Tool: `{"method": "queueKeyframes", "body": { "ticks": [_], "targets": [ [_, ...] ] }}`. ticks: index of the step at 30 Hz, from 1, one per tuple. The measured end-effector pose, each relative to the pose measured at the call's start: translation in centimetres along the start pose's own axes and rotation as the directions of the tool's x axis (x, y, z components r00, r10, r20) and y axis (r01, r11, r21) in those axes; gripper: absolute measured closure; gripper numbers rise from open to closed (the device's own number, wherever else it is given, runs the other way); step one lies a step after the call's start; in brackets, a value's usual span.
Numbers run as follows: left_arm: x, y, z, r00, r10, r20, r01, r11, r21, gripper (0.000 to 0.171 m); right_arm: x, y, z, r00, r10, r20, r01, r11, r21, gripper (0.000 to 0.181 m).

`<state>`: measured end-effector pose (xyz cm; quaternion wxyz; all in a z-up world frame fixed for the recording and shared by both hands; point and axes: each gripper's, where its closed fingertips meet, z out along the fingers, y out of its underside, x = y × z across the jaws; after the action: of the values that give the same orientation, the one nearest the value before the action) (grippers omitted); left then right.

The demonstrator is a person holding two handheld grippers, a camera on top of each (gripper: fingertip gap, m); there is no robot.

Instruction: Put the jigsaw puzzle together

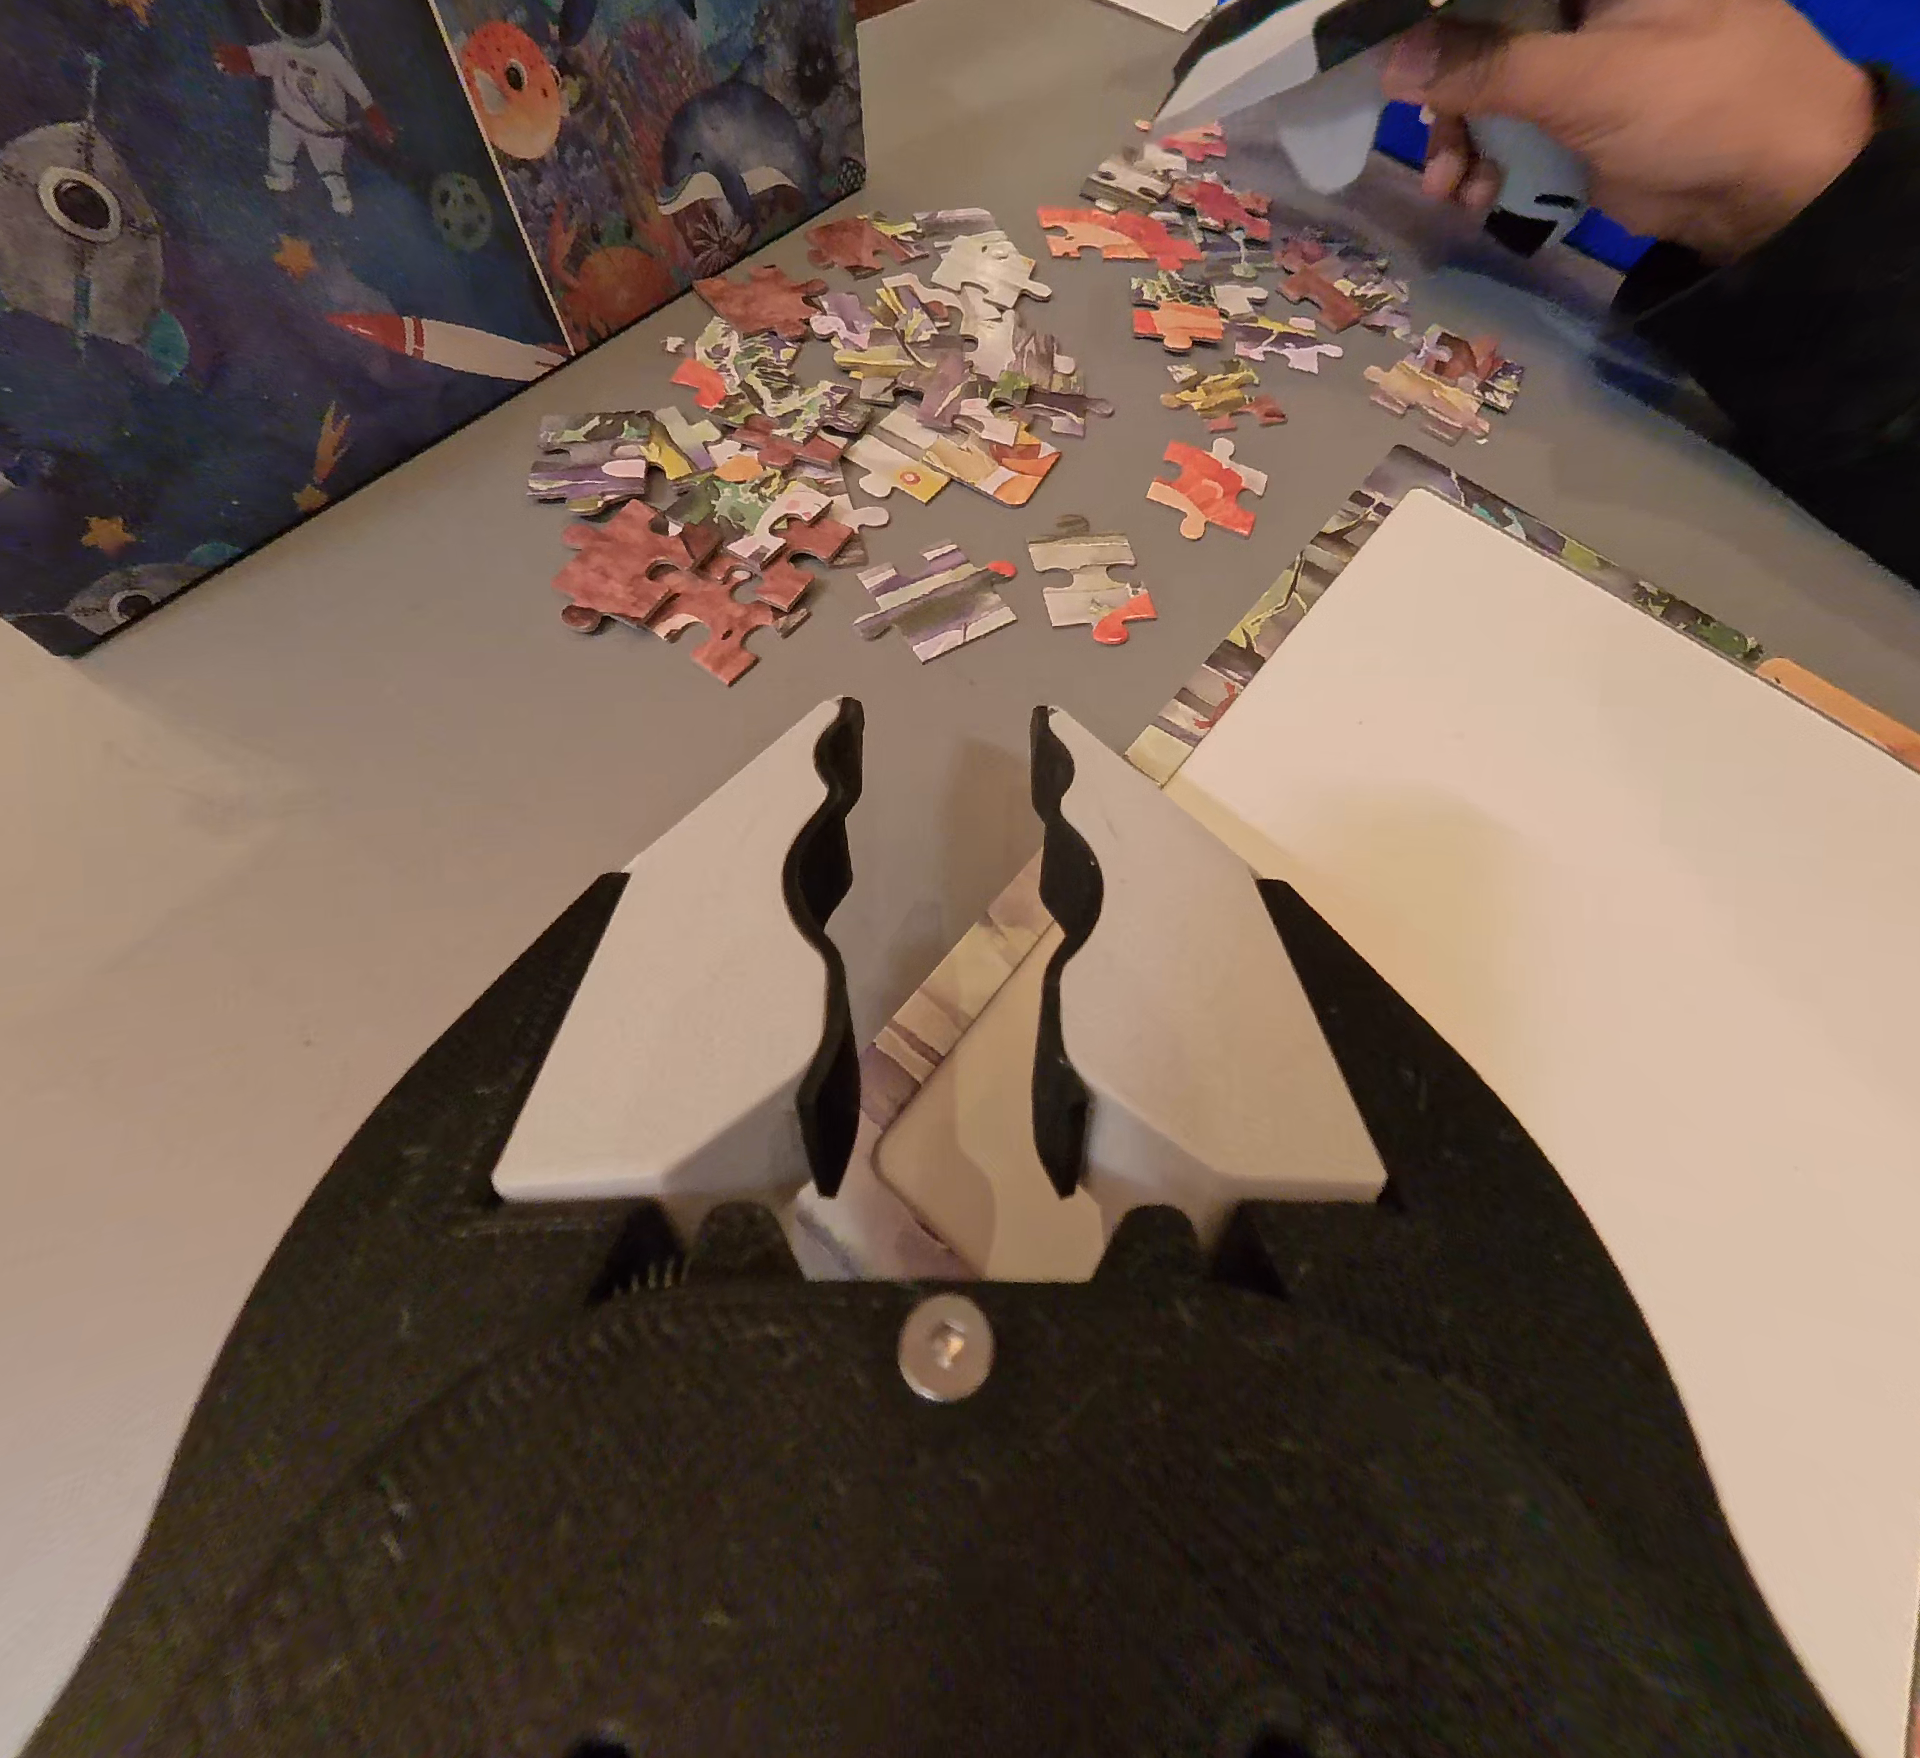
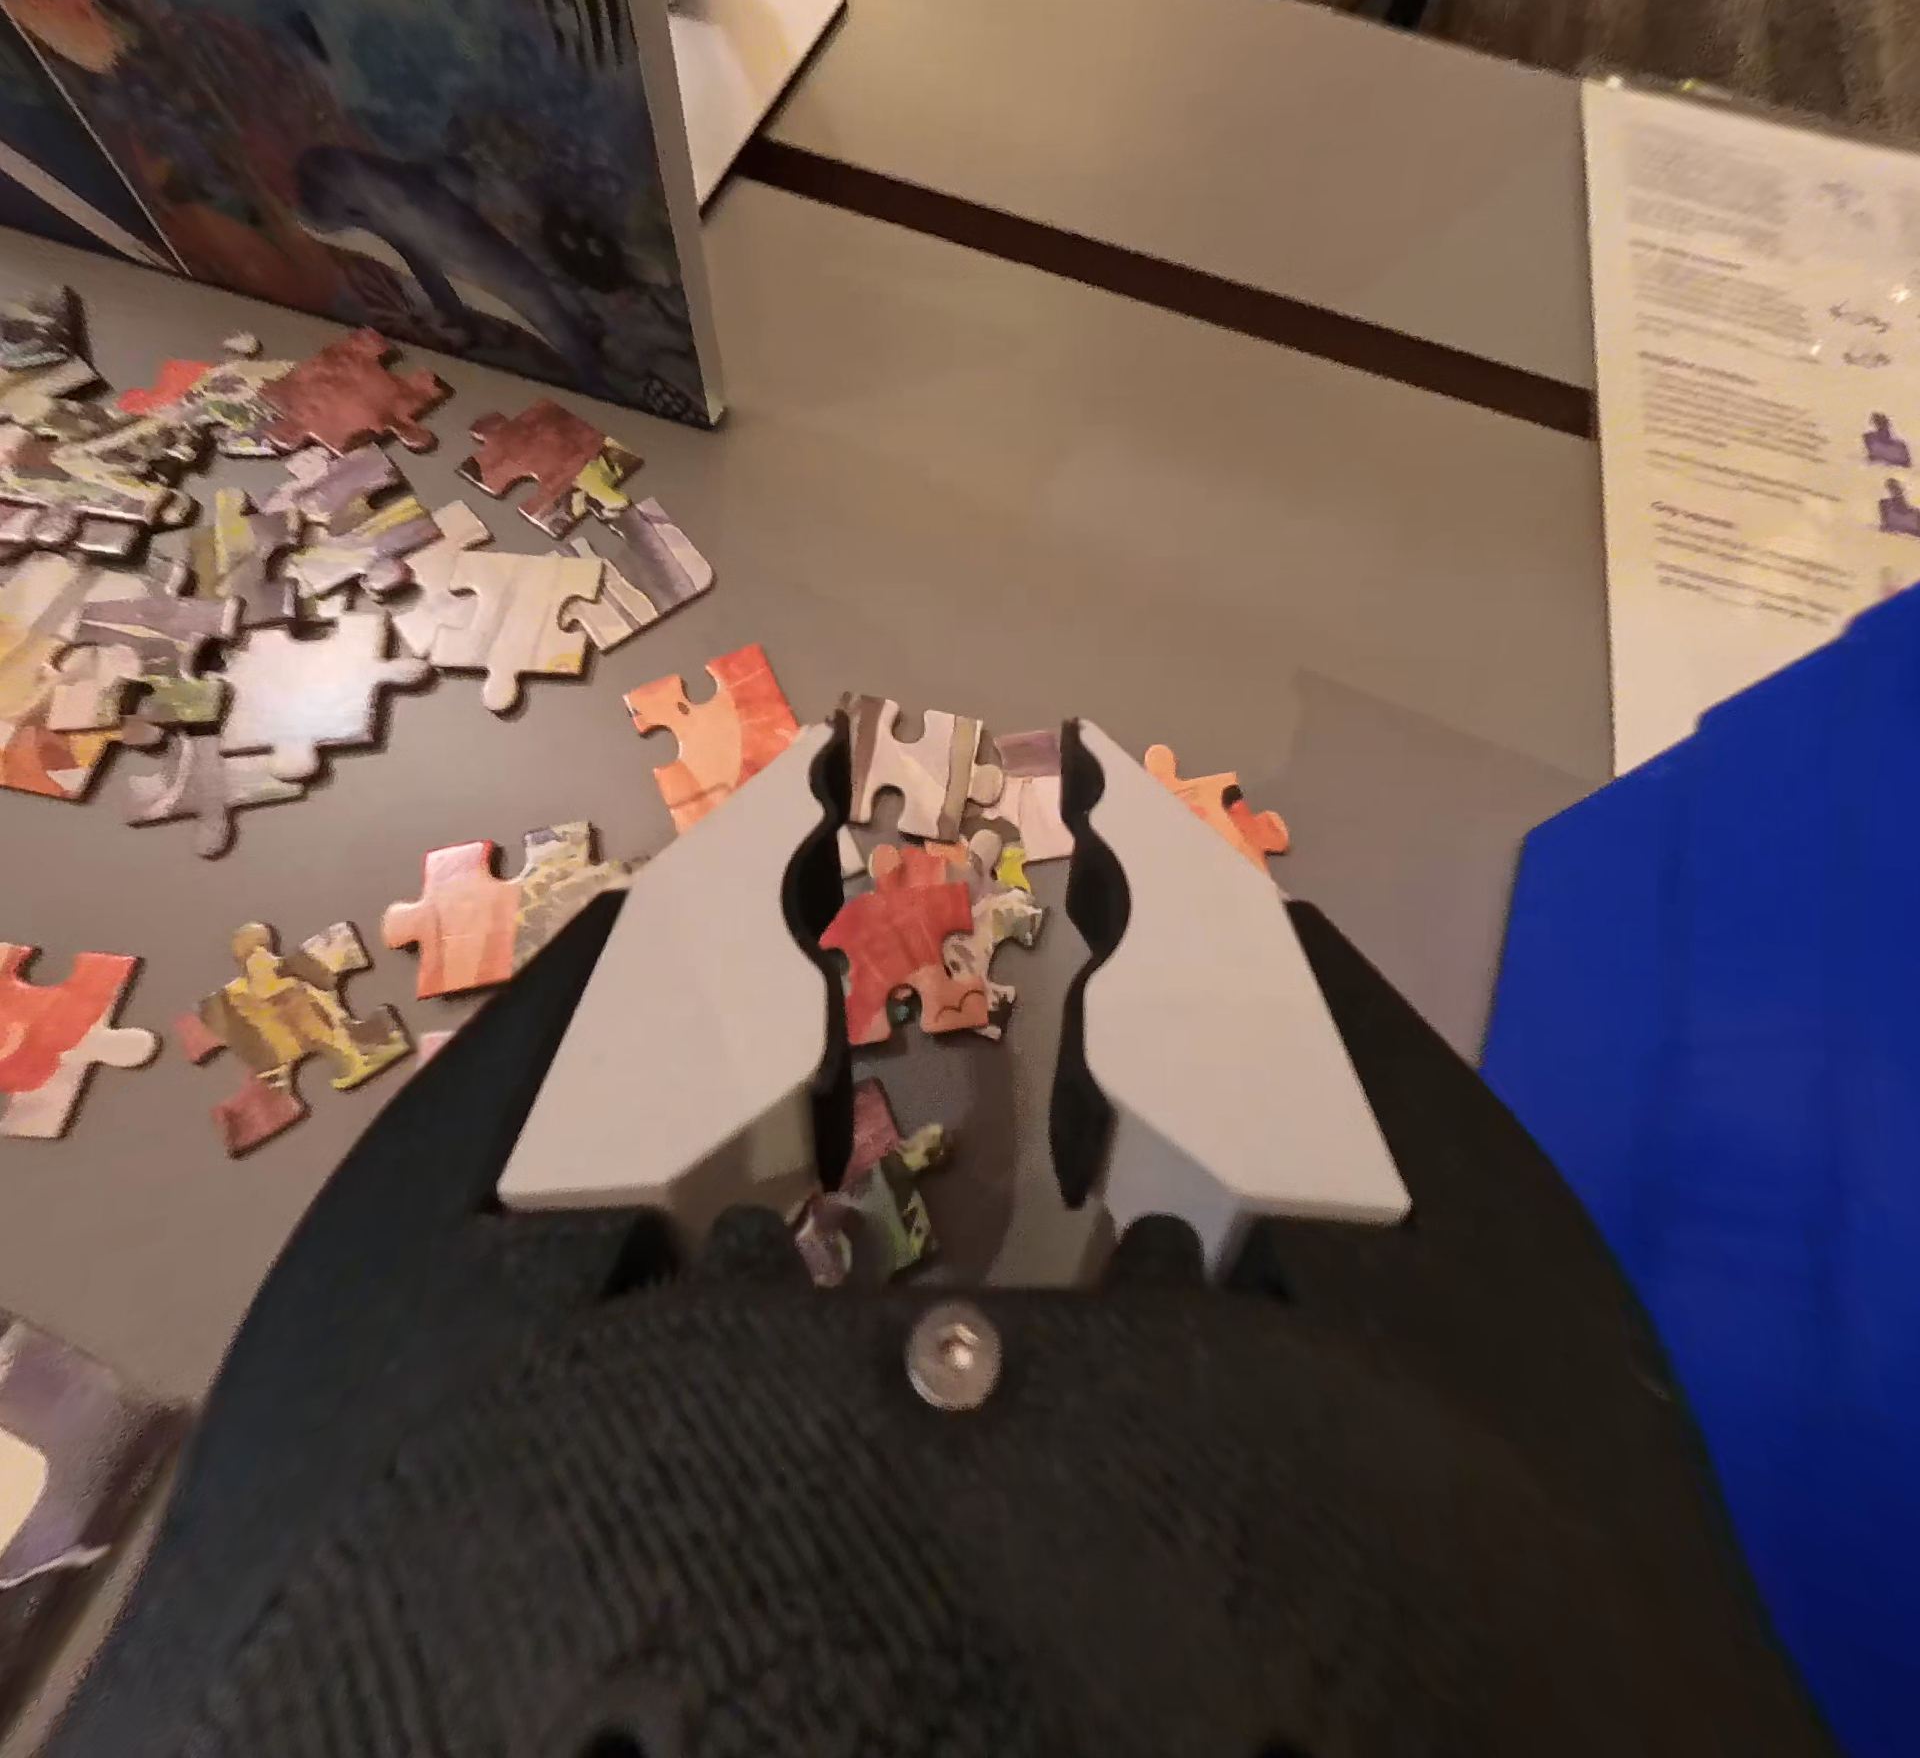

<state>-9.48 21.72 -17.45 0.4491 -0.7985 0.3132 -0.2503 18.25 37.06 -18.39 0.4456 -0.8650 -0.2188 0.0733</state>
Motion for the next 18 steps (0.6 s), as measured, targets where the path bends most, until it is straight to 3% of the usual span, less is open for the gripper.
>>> {"method": "queueKeyframes", "body": {
  "ticks": [4,11,18],
  "targets": [
    [0.0,0.0,0.0,1.0,-0.003,-0.001,0.003,1.0,0.0,0.14,-0.6,-1.6,-1.8,1.0,-0.011,0.017,0.011,0.999,0.043,0.147],
    [-0.3,-0.1,-0.1,0.999,-0.036,-0.011,0.036,0.999,0.008,0.14,-1.1,-0.3,-3.1,0.994,-0.107,-0.007,0.106,0.991,-0.077,0.147],
    [-0.4,-0.2,-0.2,0.998,-0.062,-0.022,0.062,0.998,0.018,0.14,-0.6,2.2,-2.9,0.997,0.025,0.066,-0.016,0.991,-0.131,0.148]
  ]
}}
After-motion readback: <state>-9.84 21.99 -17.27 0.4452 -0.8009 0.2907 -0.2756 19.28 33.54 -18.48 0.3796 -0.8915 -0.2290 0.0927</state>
